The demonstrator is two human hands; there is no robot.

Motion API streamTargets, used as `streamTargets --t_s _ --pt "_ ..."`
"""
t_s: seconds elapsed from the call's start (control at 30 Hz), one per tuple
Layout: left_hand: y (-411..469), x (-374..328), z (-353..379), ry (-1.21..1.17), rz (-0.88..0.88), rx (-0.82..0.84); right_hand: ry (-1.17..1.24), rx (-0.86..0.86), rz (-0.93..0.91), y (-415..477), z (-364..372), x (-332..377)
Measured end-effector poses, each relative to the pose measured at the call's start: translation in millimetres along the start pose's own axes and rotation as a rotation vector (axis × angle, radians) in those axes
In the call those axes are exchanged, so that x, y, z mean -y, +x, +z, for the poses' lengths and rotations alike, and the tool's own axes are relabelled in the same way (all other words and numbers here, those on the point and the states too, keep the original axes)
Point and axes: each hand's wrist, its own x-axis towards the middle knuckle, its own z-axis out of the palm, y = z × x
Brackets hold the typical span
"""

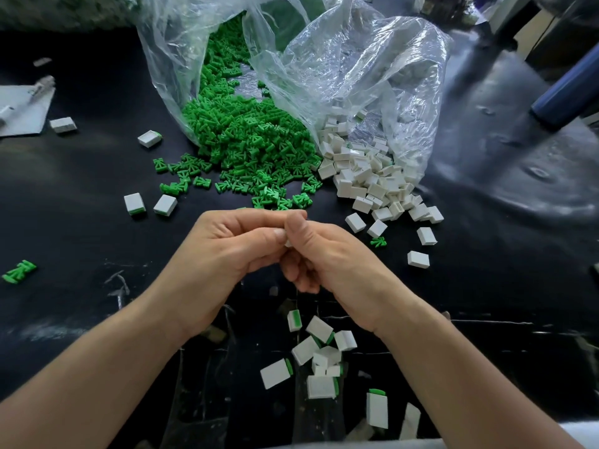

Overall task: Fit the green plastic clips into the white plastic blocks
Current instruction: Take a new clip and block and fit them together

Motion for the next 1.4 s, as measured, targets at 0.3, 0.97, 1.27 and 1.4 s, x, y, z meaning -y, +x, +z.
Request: streamTargets --t_s 0.3,0.97,1.27,1.4 --pt "-0.1 5.9 2.2 0.008 0.023 -0.084 -0.019 -0.125 -0.046 2.5 11.2 -8.1" --pt "-1.6 8.1 6.9 -0.05 0.008 -0.174 -0.104 -0.165 -0.119 1.7 13.9 -8.2" --pt "-1.1 9.0 9.3 -0.076 0.001 -0.206 -0.197 -0.201 -0.118 2.5 15.5 -7.7" --pt "-0.4 10.5 9.2 -0.089 0.008 -0.21 -0.229 -0.218 -0.13 1.5 16.8 -7.1"
